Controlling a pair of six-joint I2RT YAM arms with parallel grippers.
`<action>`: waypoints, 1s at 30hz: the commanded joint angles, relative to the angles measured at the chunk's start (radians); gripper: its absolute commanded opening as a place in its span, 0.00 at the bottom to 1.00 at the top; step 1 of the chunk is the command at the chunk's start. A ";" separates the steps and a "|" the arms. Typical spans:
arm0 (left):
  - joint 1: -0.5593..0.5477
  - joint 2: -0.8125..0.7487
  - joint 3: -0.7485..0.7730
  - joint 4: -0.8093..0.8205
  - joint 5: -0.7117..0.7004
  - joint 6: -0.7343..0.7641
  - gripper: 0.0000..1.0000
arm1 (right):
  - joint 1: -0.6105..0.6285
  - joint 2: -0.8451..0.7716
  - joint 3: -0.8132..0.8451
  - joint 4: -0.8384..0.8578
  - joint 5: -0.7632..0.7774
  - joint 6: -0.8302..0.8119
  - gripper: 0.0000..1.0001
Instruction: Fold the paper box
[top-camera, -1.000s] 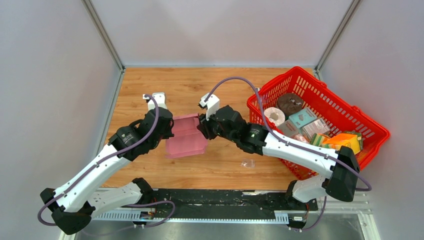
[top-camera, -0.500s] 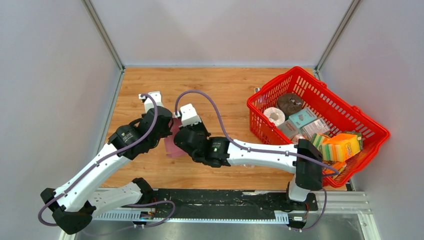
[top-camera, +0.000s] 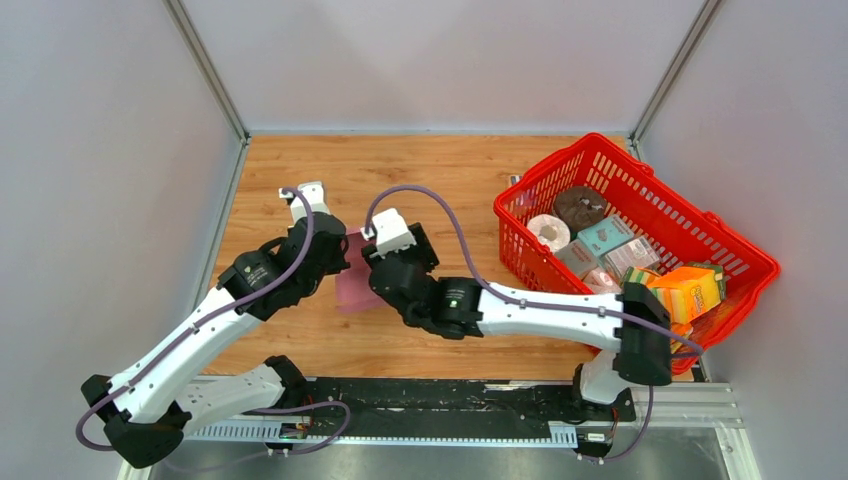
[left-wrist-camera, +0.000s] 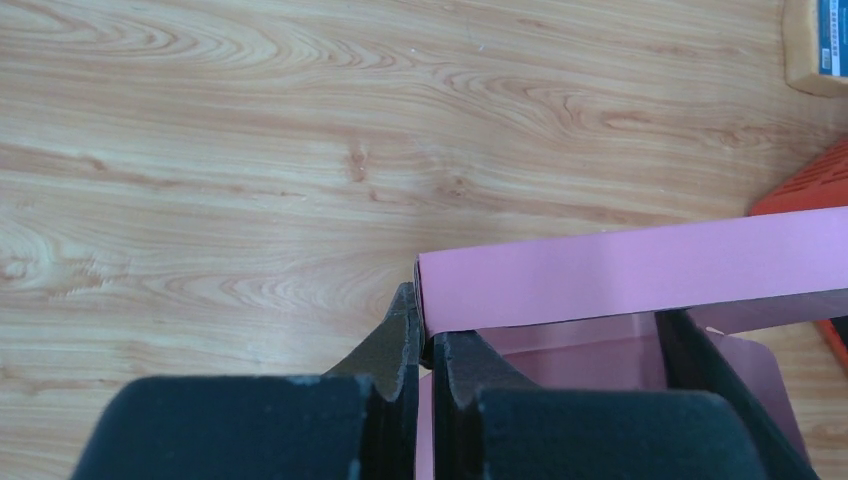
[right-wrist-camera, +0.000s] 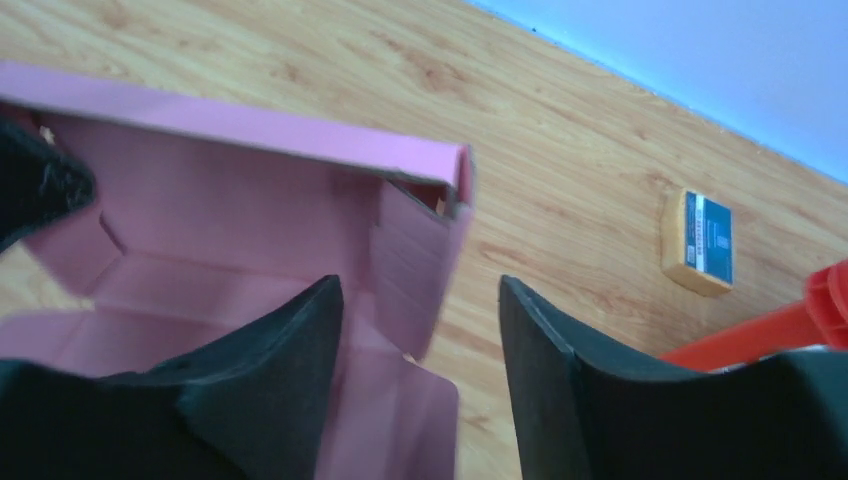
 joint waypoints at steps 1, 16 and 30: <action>-0.008 -0.013 0.009 0.020 -0.003 0.009 0.00 | -0.017 -0.206 -0.049 -0.147 -0.230 -0.006 0.73; -0.008 -0.008 -0.008 0.026 -0.022 0.014 0.00 | -0.413 -0.381 -0.137 -0.275 -1.264 0.605 0.96; -0.008 -0.016 -0.069 0.063 -0.018 -0.032 0.02 | -0.447 -0.226 -0.210 -0.139 -1.451 0.941 0.23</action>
